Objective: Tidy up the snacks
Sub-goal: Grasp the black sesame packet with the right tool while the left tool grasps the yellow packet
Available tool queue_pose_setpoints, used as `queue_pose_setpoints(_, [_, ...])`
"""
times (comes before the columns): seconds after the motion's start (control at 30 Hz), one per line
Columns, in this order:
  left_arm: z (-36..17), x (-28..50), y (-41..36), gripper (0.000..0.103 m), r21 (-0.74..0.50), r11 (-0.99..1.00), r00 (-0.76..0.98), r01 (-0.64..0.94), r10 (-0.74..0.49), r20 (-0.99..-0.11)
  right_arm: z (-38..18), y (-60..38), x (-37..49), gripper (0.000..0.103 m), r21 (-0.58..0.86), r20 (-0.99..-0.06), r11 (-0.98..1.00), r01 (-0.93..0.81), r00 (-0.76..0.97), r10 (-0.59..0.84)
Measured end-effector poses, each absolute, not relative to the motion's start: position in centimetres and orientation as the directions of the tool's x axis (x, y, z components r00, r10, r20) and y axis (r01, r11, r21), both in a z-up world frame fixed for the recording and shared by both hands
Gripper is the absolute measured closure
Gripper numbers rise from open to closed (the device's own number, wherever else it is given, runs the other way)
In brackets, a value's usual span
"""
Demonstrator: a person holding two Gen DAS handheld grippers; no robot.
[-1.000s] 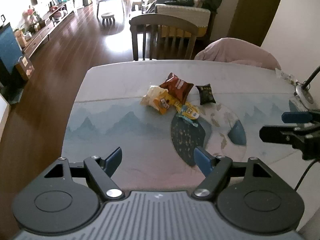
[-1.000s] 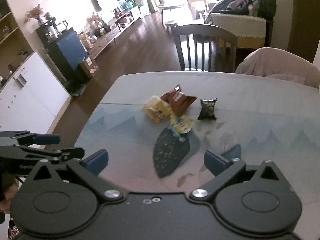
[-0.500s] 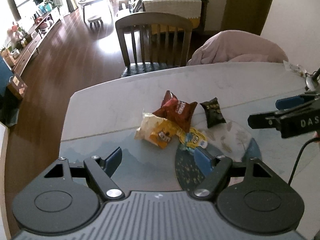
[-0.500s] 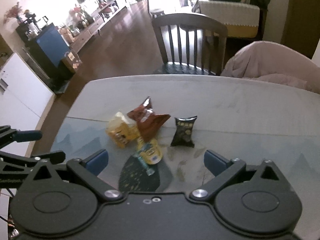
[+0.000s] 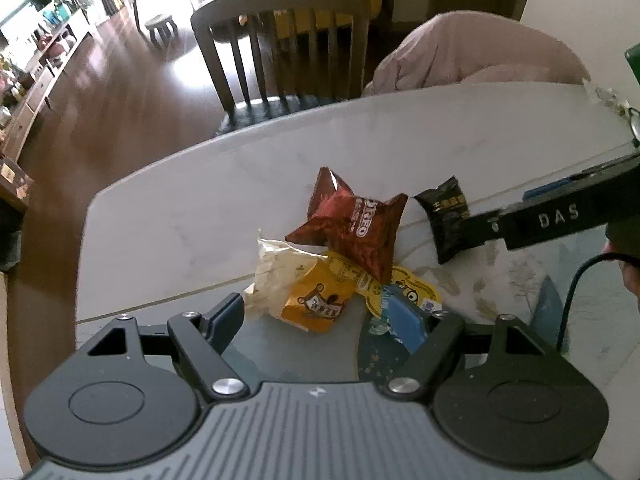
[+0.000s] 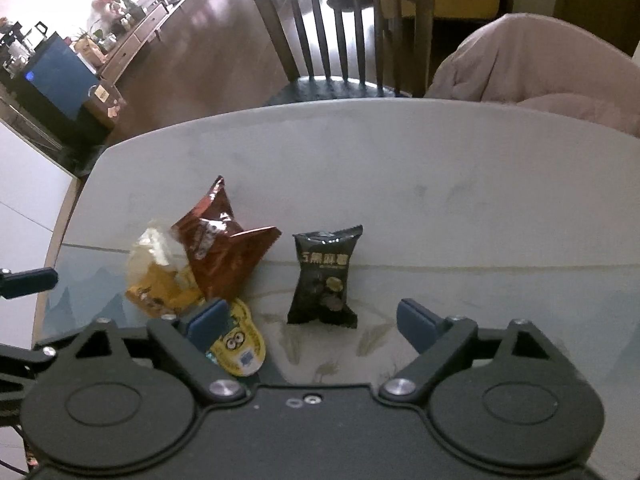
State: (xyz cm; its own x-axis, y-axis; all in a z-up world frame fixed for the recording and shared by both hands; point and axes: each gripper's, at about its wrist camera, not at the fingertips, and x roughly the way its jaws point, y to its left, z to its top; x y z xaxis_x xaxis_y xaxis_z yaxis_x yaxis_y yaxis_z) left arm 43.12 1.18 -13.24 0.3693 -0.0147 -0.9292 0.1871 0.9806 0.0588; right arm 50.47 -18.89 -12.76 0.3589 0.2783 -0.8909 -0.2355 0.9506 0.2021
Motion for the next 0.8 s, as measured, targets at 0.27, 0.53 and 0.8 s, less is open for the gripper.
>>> queue_pose_setpoints(0.27, [-16.2, 44.4, 0.9, 0.042, 0.075, 0.971, 0.35, 0.228, -0.009, -0.937, -16.3, -18.7, 52.9, 0.029, 0.215, -0.908, 0.955, -0.206, 0.317, 0.273])
queue_pose_setpoints(0.53, [-18.5, 45.1, 0.8, 0.043, 0.117, 0.96, 0.338, 0.253, 0.026, -0.941, -17.4, -18.1, 53.3, 0.038, 0.231, -0.909, 0.946, -0.228, 0.295, 0.293])
queue_pose_setpoints(0.8, [-19.6, 45.3, 0.3, 0.045, 0.155, 0.953, 0.343, 0.261, 0.058, -0.937, -17.6, -17.6, 53.0, 0.046, 0.192, -0.908, 0.949, -0.248, 0.323, 0.268])
